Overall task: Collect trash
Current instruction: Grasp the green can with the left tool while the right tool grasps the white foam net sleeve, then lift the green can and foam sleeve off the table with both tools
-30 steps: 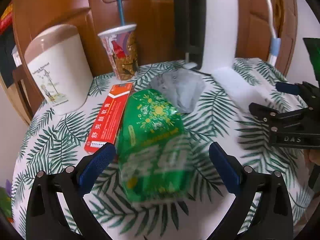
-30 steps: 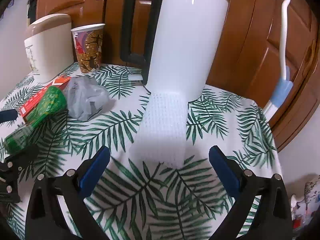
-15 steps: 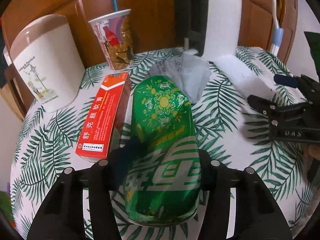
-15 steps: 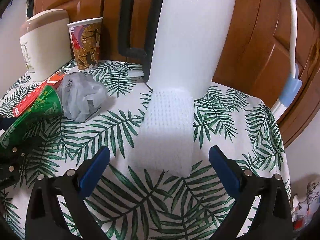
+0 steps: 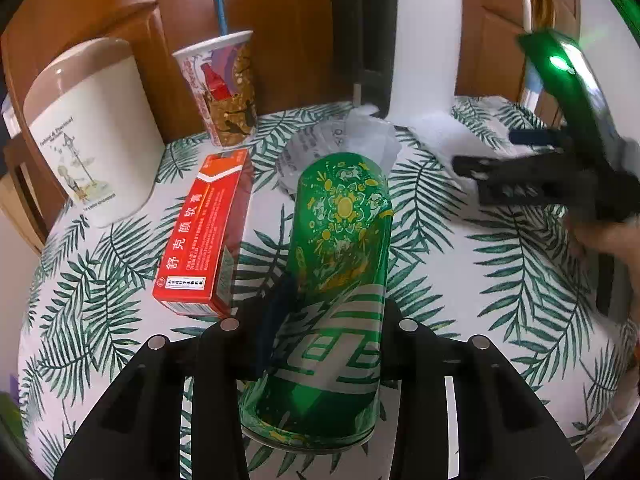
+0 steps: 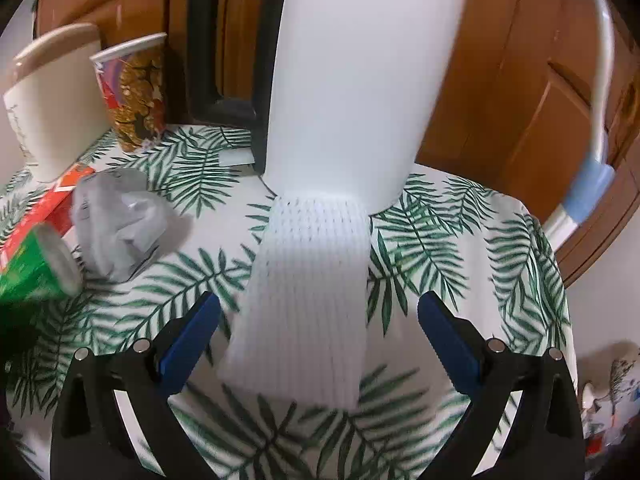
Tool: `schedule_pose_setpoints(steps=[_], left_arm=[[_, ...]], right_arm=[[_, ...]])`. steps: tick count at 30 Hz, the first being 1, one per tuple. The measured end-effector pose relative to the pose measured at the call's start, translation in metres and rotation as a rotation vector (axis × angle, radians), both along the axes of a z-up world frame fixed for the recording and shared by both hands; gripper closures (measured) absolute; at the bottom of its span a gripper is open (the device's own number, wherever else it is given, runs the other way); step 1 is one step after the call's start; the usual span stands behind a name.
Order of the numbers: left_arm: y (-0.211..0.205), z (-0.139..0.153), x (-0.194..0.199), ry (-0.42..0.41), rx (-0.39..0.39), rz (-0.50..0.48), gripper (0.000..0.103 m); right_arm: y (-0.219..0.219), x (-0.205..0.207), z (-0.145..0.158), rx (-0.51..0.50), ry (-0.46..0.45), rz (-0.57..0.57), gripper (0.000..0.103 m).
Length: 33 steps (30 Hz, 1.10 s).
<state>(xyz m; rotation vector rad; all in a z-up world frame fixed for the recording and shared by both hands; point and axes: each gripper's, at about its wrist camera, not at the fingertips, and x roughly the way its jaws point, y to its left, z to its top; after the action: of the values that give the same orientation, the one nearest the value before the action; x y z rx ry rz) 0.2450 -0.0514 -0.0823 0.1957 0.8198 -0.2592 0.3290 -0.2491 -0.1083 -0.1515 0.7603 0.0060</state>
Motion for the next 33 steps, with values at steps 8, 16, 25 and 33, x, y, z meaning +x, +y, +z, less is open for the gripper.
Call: schedule_pose_setpoints(steps=[8, 16, 25, 33], left_arm=[[0.0, 0.001, 0.001, -0.008, 0.005, -0.008, 0.067], [0.006, 0.01, -0.015, -0.044, -0.049, -0.021, 0.074], [0.014, 0.012, -0.05, -0.039, -0.089, -0.039, 0.076], [0.019, 0.016, -0.08, -0.049, -0.127, -0.056, 0.078]], right_arm=[[0.01, 0.012, -0.006, 0.031, 0.046, 0.055, 0.071], [0.01, -0.042, 0.007, 0.074, -0.023, 0.12, 0.082], [0.032, -0.124, 0.009, 0.132, -0.057, 0.213, 0.082], [0.045, -0.176, 0.011, 0.178, -0.086, 0.245, 0.082]])
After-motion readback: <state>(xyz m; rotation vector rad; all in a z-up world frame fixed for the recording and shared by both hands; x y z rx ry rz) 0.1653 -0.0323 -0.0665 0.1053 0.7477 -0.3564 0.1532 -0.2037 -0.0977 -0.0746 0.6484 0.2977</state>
